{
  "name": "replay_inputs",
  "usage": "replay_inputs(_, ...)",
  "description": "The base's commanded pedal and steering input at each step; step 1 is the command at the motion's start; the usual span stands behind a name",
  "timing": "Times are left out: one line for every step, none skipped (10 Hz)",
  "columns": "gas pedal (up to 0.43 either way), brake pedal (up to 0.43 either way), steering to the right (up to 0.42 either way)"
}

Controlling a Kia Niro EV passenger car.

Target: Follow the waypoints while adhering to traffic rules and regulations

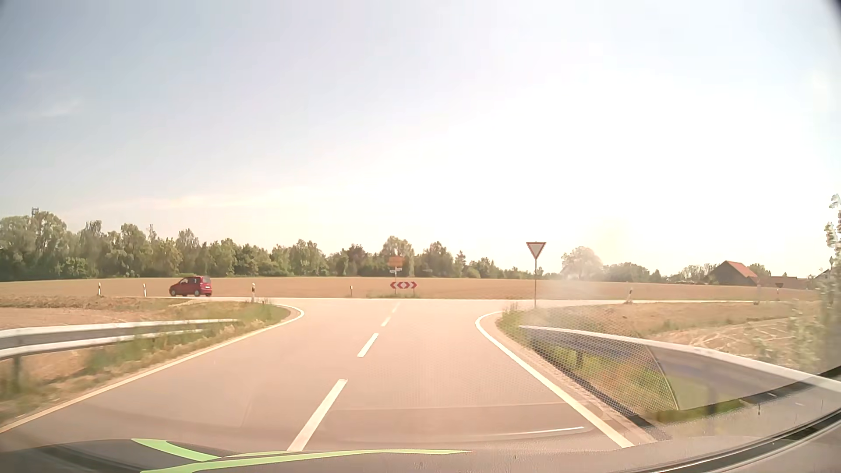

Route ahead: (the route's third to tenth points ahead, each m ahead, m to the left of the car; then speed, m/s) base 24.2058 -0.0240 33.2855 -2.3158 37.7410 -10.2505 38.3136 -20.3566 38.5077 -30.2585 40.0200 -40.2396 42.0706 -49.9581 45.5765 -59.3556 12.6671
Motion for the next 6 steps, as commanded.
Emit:
replay_inputs(0.0,0.256,0.009)
replay_inputs(0.0,0.262,0.009)
replay_inputs(0.0,0.262,0.01)
replay_inputs(0.0,0.262,0.01)
replay_inputs(0.0,0.262,0.011)
replay_inputs(0.0,0.262,0.013)
